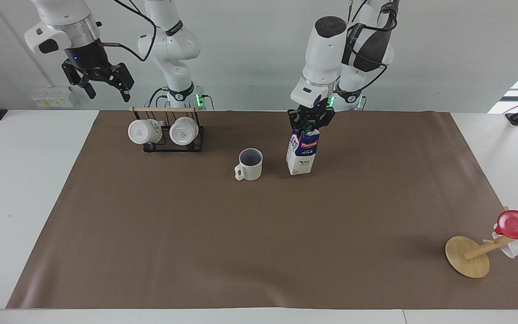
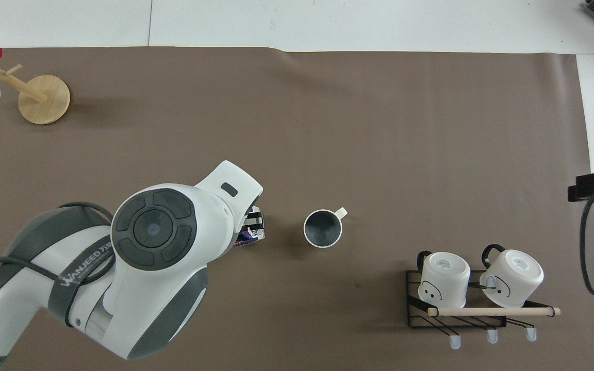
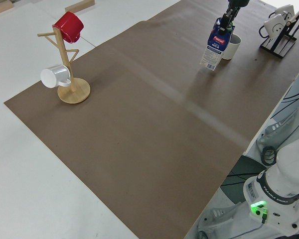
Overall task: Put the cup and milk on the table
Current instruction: 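Carry the milk carton beside the white mug with the left gripper, then open the left gripper and release the carton beside the mug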
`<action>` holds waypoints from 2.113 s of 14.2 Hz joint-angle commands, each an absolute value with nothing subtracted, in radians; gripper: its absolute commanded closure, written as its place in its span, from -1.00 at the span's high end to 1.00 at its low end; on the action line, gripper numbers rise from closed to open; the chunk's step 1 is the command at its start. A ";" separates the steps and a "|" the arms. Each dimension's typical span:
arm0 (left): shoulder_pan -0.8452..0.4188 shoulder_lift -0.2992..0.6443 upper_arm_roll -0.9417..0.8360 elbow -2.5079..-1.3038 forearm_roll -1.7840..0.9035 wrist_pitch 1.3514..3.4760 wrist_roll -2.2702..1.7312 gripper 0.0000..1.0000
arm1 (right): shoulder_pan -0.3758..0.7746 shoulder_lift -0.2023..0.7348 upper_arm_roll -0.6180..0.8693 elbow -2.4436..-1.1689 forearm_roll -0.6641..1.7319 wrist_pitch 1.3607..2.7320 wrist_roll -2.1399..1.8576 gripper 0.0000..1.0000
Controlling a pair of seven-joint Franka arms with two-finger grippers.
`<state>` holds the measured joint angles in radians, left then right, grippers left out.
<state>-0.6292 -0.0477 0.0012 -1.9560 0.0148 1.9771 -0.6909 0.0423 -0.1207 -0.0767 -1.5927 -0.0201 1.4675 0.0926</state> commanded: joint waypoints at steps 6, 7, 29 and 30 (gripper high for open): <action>-0.706 0.040 0.017 -1.934 0.077 2.054 -0.805 0.04 | 0.035 -0.121 -0.071 -1.589 -0.020 1.465 0.074 1.00; -0.704 0.040 0.017 -1.934 0.077 2.057 -0.805 0.08 | 0.034 -0.120 -0.071 -1.589 -0.018 1.465 0.075 1.00; -0.427 -0.014 0.038 -1.598 0.035 1.583 -0.376 1.00 | 0.037 -0.120 -0.067 -1.585 -0.002 1.460 0.091 1.00; -0.393 -0.026 0.040 -1.598 0.035 1.575 -0.315 1.00 | 0.037 -0.120 -0.067 -1.585 -0.002 1.460 0.091 1.00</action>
<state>-0.4486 0.0012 0.0460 -1.6037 0.0501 1.6131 -0.4111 0.0457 -0.1207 -0.0713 -1.5927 -0.0186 1.4665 0.0939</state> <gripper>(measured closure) 0.000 0.000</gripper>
